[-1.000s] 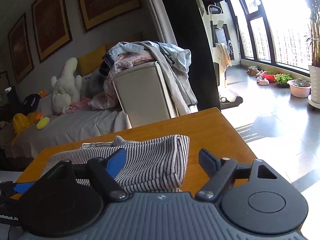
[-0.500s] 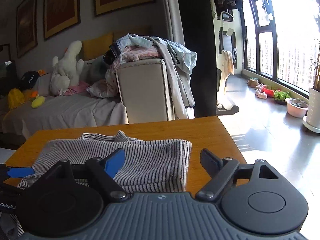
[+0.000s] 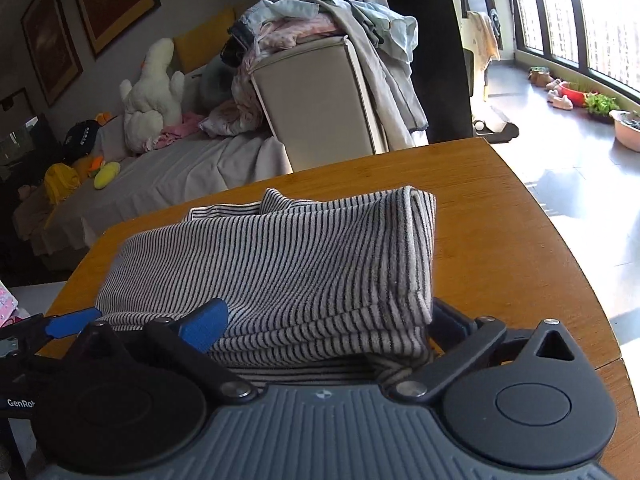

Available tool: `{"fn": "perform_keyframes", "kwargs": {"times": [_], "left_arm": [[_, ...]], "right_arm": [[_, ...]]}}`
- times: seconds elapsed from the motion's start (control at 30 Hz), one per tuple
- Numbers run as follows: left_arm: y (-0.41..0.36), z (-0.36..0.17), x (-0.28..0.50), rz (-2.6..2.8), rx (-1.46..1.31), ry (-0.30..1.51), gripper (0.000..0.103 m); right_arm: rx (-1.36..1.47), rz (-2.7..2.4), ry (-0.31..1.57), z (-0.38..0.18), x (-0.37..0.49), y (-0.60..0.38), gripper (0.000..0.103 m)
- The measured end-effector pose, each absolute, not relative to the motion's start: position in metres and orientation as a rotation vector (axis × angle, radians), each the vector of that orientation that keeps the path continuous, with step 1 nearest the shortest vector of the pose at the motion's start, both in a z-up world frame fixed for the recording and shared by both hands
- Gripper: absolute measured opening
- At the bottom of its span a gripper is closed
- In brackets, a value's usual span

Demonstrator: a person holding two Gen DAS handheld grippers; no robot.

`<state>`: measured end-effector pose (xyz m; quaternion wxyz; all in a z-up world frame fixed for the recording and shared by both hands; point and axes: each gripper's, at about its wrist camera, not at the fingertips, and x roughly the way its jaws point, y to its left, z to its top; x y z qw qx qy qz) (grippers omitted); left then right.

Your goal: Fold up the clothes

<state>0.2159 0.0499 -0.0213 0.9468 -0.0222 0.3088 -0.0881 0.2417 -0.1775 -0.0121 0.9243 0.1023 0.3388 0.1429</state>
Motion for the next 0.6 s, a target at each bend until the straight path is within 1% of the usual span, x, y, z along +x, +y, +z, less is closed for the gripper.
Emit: {"fn": "perform_keyframes", "kwargs": {"times": [0.17, 0.37, 0.5, 0.6], "left_arm": [[0.053, -0.021, 0.216, -0.186, -0.061, 0.629, 0.103], [0.054, -0.021, 0.216, -0.188, -0.068, 0.625, 0.103], [0.054, -0.021, 0.215, -0.190, -0.072, 0.622, 0.103], [0.056, -0.022, 0.215, -0.194, -0.085, 0.619, 0.103]], "right_arm": [[0.206, 0.293, 0.698, -0.015, 0.244, -0.177, 0.103], [0.131, 0.313, 0.718, -0.012, 0.245, -0.168, 0.103], [0.145, 0.288, 0.726, -0.005, 0.244, -0.178, 0.103], [0.060, 0.225, 0.623, 0.017, 0.234, -0.182, 0.103]]}}
